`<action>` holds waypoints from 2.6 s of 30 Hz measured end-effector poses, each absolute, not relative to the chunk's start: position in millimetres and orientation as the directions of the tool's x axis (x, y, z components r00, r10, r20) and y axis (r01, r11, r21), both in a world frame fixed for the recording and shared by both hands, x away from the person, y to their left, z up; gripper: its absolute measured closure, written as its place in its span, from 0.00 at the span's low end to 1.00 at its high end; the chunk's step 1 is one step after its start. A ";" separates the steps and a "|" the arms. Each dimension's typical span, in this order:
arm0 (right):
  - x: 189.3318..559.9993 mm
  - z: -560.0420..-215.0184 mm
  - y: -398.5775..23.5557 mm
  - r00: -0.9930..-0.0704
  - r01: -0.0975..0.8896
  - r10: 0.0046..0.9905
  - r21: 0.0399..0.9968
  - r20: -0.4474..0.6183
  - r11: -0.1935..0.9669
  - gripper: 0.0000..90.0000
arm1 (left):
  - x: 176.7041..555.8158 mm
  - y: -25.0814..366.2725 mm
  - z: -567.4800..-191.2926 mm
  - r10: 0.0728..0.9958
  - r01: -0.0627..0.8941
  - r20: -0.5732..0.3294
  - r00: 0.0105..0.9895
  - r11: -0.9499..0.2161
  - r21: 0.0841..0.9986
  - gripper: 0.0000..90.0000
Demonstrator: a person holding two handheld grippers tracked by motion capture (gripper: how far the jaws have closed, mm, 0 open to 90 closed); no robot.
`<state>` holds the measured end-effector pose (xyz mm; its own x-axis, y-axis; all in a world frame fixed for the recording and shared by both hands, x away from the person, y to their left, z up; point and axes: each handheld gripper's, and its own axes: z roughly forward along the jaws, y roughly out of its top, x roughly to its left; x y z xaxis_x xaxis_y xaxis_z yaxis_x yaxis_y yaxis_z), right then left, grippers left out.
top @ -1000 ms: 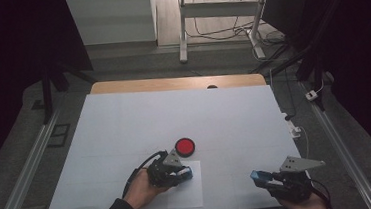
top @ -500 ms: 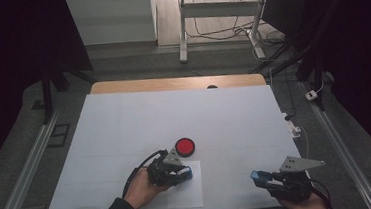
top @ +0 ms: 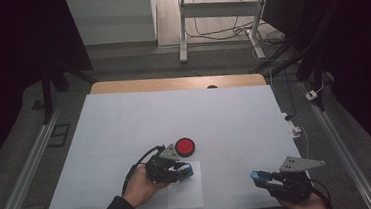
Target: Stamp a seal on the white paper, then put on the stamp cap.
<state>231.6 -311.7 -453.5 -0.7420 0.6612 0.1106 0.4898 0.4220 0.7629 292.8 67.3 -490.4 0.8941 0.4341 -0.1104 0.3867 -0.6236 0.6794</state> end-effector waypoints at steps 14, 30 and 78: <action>231.6 -453.4 -311.7 -0.742 0.490 0.661 0.763 0.111 0.422 0.76 | 293.1 74.9 -476.8 0.419 0.369 -0.114 0.901 -0.600 0.709 0.78; 231.6 -453.4 -311.8 -0.742 0.490 0.661 0.763 0.111 0.422 0.76 | 287.9 85.9 -462.1 0.394 0.313 -0.079 0.916 -0.577 0.754 0.78; 231.5 -451.3 -311.0 -0.753 0.479 0.646 0.778 0.125 0.407 0.76 | 284.8 107.0 -437.1 0.378 0.303 -0.106 0.920 -0.512 0.804 0.78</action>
